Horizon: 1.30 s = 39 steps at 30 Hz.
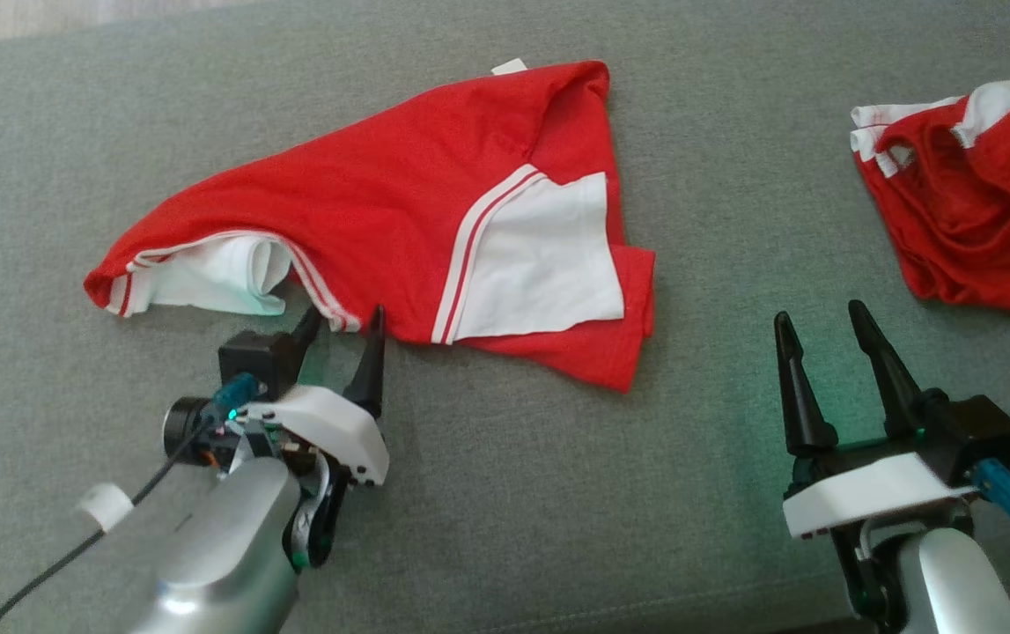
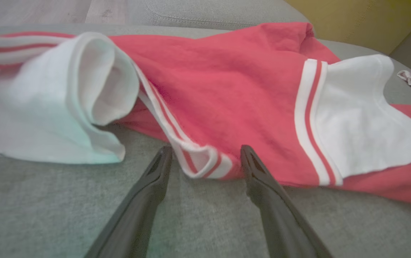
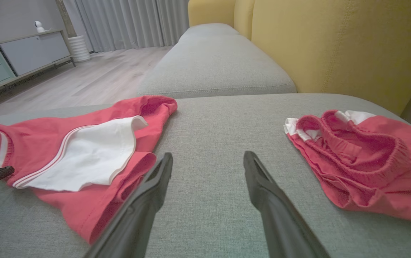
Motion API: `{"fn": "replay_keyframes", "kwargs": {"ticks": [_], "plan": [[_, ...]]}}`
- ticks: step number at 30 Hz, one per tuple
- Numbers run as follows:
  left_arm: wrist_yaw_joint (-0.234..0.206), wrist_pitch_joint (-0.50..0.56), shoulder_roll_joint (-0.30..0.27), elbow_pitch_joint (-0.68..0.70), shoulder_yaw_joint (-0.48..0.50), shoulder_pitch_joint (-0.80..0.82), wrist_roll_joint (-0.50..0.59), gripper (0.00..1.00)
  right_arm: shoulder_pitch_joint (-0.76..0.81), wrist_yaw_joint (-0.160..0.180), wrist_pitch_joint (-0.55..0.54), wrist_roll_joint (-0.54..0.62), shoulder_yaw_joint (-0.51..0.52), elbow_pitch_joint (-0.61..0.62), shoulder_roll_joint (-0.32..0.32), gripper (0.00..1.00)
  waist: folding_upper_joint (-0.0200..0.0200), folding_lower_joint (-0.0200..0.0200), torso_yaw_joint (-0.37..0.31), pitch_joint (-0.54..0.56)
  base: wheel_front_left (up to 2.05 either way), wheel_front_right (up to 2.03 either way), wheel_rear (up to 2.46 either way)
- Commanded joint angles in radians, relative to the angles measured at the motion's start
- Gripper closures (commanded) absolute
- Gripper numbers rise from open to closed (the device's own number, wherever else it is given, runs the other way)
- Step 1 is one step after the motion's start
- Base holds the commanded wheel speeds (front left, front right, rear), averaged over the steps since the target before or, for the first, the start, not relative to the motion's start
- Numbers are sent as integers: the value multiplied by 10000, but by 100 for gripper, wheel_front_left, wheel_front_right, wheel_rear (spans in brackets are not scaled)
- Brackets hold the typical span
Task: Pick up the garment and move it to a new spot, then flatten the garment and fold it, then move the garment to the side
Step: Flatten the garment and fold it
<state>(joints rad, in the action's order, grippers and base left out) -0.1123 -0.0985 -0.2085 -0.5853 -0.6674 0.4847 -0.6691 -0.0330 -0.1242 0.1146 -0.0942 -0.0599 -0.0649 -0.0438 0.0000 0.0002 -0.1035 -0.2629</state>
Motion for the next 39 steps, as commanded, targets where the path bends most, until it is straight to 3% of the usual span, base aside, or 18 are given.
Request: {"fn": "replay_keyframes", "kwargs": {"ticks": [1, 3, 4, 7, 8, 11, 12, 13, 20, 27, 34, 39], "plan": [[67, -95, -152, 172, 443, 433, -46, 0, -384, -65, 99, -8, -245, 278, -64, 0, 0, -2, -25, -7, 0, 0, 0], [164, -84, -79, 97, 471, 496, -157, 6, -402, -65, 135, -50, -268, 239, -64, 0, 0, -2, -61, -12, 0, 0, 0], [193, -89, -53, 78, 482, 523, -193, 20, -409, -65, 155, -68, -279, 218, -64, 0, 0, -2, -79, -14, 0, 0, 0], [271, -113, 51, 151, 534, 523, -352, 19, -415, -65, 212, -99, -260, 159, -64, 0, 0, -2, -102, -12, 0, 0, 0], [271, -120, 83, 192, 559, 505, -407, 24, -414, -65, 230, -102, -239, 142, -64, 0, 0, -2, -99, -14, 0, 0, 0], [185, -160, 87, 255, 591, 471, -437, 63, -418, -65, 263, -109, -198, 98, -64, 0, 0, -2, -92, -16, 0, 0, 0], [153, -175, 75, 265, 580, 466, -414, 85, -421, -65, 272, -118, -194, 85, -64, 0, 0, -2, -90, -14, 0, 0, 0], [121, -245, 66, 293, 580, 463, -385, 100, -424, -65, 281, -129, -193, 71, -64, 0, 0, -2, -84, -11, 0, 0, 0], [-162, -985, -33, 1096, 657, 270, -145, 100, -360, -65, 333, -158, -66, -85, -64, 0, 0, -2, 185, 248, 0, 0, 0], [-443, -1050, -452, 2540, 722, -21, 17, 100, -264, -65, 336, -214, -45, -168, -64, 0, 0, -2, 489, 689, 0, 0, 0], [-350, -118, -1354, 3761, 957, 703, 14, 100, -262, -65, 324, -269, -40, -215, -64, 0, 0, -2, 611, 874, 0, 0, 0], [30, 981, -2189, 3225, 1622, 2423, -354, 100, -462, -65, 366, -277, -199, -209, -64, 0, 0, -2, 317, 541, 0, 0, 0]]}}
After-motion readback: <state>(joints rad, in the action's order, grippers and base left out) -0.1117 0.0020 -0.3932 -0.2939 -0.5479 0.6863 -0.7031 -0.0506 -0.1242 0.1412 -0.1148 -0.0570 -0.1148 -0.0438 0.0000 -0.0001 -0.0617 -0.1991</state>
